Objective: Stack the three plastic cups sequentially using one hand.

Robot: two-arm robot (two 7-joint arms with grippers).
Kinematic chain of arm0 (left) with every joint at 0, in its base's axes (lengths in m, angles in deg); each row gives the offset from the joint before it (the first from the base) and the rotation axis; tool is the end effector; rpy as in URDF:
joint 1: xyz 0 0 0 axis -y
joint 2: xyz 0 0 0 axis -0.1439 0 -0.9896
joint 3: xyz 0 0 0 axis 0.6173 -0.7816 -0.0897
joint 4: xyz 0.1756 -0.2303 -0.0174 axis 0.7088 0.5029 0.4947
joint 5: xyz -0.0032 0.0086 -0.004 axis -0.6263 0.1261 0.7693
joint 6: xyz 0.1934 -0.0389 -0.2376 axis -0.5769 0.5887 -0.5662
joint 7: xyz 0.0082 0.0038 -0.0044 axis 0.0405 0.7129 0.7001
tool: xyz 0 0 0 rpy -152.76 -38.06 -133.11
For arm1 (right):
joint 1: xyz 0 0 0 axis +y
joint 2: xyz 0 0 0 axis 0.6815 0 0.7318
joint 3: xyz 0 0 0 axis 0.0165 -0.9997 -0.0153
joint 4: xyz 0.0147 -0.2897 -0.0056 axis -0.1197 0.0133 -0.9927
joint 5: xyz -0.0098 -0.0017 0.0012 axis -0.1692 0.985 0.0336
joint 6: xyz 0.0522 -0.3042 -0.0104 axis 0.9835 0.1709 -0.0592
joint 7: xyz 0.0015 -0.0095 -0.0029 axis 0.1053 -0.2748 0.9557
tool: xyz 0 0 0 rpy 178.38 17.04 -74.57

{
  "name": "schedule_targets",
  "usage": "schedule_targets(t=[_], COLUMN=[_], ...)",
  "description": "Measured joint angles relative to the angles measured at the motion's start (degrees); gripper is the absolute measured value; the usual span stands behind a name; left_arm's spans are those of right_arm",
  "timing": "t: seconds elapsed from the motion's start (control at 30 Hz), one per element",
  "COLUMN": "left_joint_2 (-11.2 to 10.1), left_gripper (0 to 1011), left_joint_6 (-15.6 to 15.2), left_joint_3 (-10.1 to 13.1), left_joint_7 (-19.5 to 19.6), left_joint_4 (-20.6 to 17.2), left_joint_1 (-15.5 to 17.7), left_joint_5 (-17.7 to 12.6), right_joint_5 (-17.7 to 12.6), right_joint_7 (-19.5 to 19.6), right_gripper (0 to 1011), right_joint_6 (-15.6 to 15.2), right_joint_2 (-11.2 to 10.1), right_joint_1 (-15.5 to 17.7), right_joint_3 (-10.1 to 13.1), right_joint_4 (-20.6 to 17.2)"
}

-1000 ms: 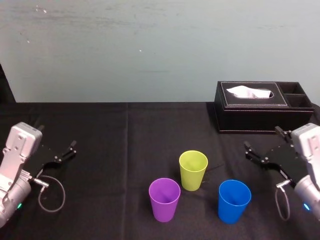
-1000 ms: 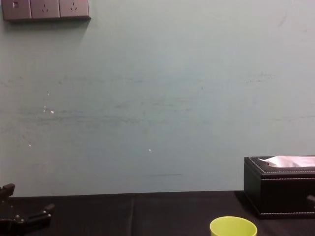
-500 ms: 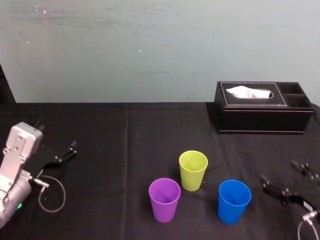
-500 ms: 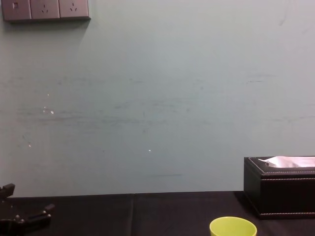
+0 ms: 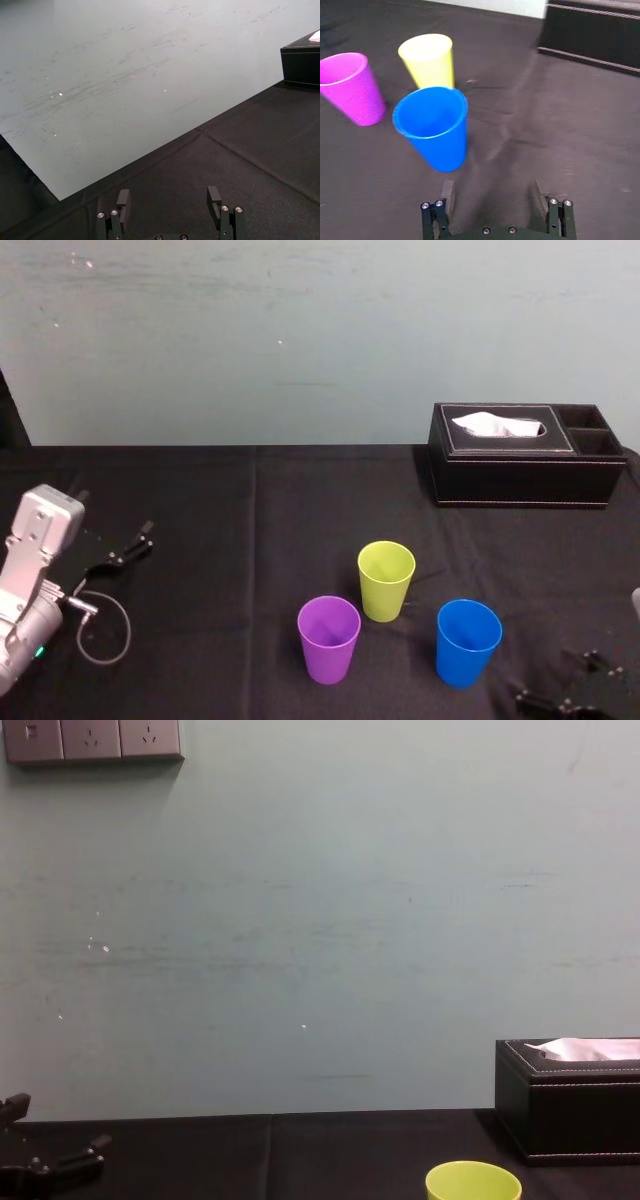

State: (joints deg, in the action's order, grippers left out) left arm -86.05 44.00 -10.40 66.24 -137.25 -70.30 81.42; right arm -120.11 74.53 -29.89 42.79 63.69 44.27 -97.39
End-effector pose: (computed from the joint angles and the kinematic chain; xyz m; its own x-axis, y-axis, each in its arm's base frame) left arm 0.3581 0.0826 -0.3022 0.2926 0.8803 0.3734 -0.9552 0.2876 0.0705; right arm 0.2476 -0.1145 -0.2694 0.4708 -0.8813 0.0419 0.7949 0.4030 -0.4536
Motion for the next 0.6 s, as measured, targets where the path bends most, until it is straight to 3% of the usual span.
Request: schedule_targets(t=[0.27,0.6], left_joint_2=[0.0,0.0], left_gripper=[1000,1000], left_joint_6=[0.0,0.0], left_joint_3=[0.0,0.0], left_joint_7=[0.0,0.0], left_joint_4=[0.0,0.0], left_joint_1=[0.0,0.0], left_joint_5=[0.0,0.0], right_joint_5=[1.8,4.9], right_joint_7=[-3.4,-4.5], right_gripper=[1004,1004], right_joint_6=[2.4,4.2], right_joint_2=[2.3,5.1], right_joint_1=[-0.4,-2.0], right_joint_3=[-2.2,-3.4], right_joint_4=[0.0,1.1])
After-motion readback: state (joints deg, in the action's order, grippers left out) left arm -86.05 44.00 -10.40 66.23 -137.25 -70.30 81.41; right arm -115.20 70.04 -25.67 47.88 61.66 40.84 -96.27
